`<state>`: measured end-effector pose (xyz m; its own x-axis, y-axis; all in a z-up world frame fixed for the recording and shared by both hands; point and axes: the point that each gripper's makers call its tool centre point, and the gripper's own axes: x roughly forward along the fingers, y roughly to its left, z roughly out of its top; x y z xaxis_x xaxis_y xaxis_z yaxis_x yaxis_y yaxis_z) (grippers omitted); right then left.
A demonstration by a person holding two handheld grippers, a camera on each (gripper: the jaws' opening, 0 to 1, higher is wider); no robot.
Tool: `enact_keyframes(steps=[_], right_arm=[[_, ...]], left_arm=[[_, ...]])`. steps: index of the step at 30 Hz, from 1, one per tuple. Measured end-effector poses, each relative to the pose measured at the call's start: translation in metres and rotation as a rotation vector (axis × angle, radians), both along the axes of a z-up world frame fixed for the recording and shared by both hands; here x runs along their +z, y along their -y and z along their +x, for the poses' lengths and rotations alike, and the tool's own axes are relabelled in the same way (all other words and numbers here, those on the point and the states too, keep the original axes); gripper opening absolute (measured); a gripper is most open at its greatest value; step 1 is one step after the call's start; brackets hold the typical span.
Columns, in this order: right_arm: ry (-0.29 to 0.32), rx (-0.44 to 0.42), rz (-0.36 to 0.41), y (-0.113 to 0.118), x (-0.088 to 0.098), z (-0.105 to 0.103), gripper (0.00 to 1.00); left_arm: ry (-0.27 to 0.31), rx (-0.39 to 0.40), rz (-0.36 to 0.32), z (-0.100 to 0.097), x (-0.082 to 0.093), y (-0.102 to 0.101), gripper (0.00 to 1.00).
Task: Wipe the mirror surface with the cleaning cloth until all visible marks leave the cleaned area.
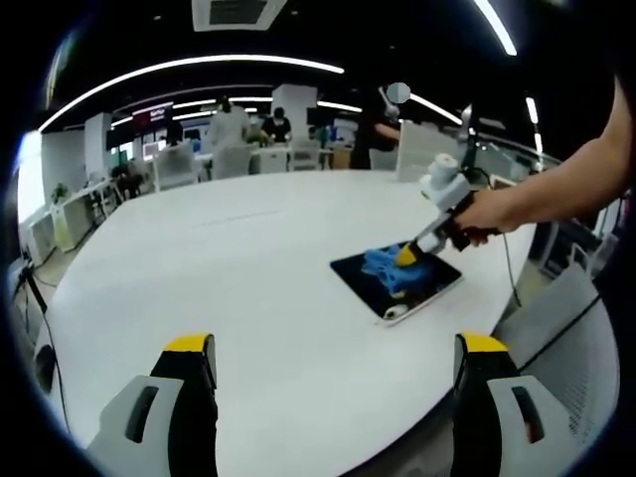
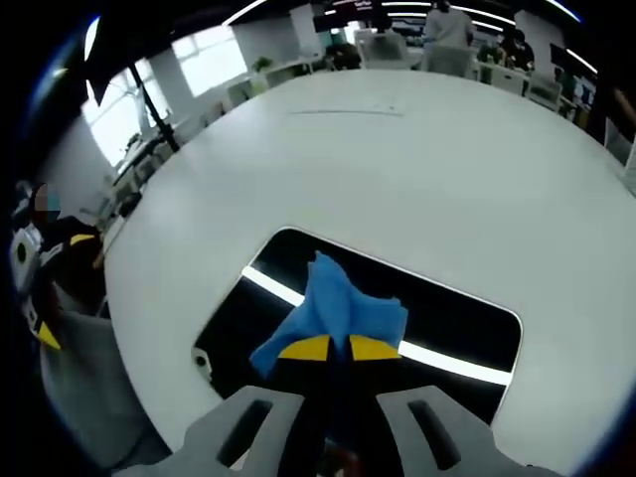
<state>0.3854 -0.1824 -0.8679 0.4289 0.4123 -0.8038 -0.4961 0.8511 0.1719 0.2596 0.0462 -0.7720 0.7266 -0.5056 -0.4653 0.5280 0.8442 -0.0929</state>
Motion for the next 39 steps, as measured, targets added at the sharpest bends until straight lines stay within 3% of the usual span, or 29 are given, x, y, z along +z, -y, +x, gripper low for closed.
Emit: enact_keyframes(steps=[39], right_arm=[[-0.02,-0.076,-0.016,0.06,0.0,-0.001,0.0]], left_arm=[[0.005,-0.002,0.001,-0.001,0.002,0.001,0.99]])
